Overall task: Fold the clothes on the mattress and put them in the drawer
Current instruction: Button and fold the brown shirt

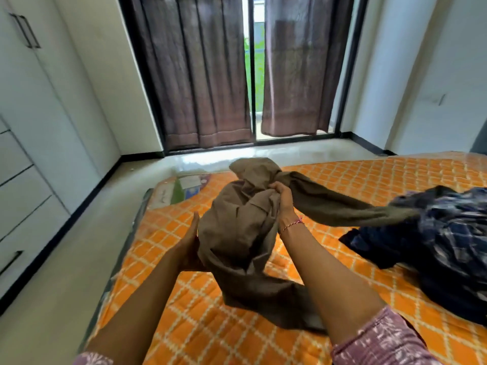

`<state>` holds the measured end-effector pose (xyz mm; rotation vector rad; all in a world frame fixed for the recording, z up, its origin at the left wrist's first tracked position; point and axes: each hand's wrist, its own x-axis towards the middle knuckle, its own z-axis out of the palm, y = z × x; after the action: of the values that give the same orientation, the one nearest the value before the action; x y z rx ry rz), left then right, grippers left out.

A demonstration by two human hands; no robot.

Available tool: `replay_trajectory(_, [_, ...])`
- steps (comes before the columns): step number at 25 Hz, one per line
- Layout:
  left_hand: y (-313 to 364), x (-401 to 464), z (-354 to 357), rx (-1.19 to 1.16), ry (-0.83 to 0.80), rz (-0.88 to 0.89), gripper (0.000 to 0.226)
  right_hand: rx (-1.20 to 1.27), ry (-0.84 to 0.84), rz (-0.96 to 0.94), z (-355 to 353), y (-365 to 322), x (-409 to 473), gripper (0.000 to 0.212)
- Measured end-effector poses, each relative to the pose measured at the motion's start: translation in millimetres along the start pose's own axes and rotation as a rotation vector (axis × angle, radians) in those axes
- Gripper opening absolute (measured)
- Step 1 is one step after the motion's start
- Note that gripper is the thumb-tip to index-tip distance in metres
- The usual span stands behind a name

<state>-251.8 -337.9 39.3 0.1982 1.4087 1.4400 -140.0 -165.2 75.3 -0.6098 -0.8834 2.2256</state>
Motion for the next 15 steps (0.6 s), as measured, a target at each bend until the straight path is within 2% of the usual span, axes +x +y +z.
replay_trajectory(1, [3.6, -4.3, 7.1, -0.091, 0.026, 0.105, 0.079, 0.015, -0.041, -0.039, 18.7, -3.9, 0.4, 0.065])
replay_trajectory(3, [20.1, -7.3, 22.2, -0.239, 0.045, 0.330, 0.062, 0.023, -0.053, -0.147, 5.8, 18.2, 16.4, 0.059])
replay_trajectory(4, [31.9, -4.7, 25.3, -0.282, 0.038, 0.395, 0.056, -0.004, -0.076, -0.137, 1.3, 27.8, 18.5, 0.051])
replay_trajectory(5, [44.6, -3.3, 26.4, -0.246, 0.051, 0.416, 0.048, -0.118, -0.066, -0.132, -7.0, 34.4, 19.6, 0.041])
replay_trajectory(7, [66.8, 2.9, 20.2, -0.088, 0.113, 0.377, 0.035, -0.212, -0.148, -0.010, -17.9, 24.5, 24.7, 0.027])
replay_trajectory(8, [75.5, 6.2, 19.7, -0.040, 0.136, 0.355, 0.028, -0.304, -0.153, 0.064, -13.1, 9.8, 16.8, 0.028])
replay_trajectory(10, [91.1, 8.3, 22.7, -0.024, 0.176, 0.362, 0.018, -0.716, -0.080, 0.213, -8.3, -16.9, 12.4, 0.038])
replay_trajectory(11, [97.7, 9.0, 26.5, -0.024, 0.191, 0.380, 0.017, -0.985, -0.044, 0.251, -7.7, -32.3, 12.9, 0.037])
replay_trajectory(12, [104.0, 9.9, 30.4, -0.028, 0.187, 0.394, 0.016, -1.203, 0.026, 0.212, -12.0, -33.7, 15.2, 0.033])
replay_trajectory(13, [109.7, 9.2, 34.2, -0.021, 0.180, 0.395, 0.015, -1.335, 0.067, 0.079, -5.9, -40.6, 17.1, 0.032])
replay_trajectory(14, [114.4, 11.2, 36.4, -0.015, 0.162, 0.392, 0.012, -1.388, 0.078, -0.073, -2.2, -41.8, 23.5, 0.033])
replay_trajectory(15, [118.8, 9.8, 37.5, -0.009, 0.145, 0.392, 0.013, -1.250, 0.019, -0.168, 3.4, -42.9, 28.6, 0.033])
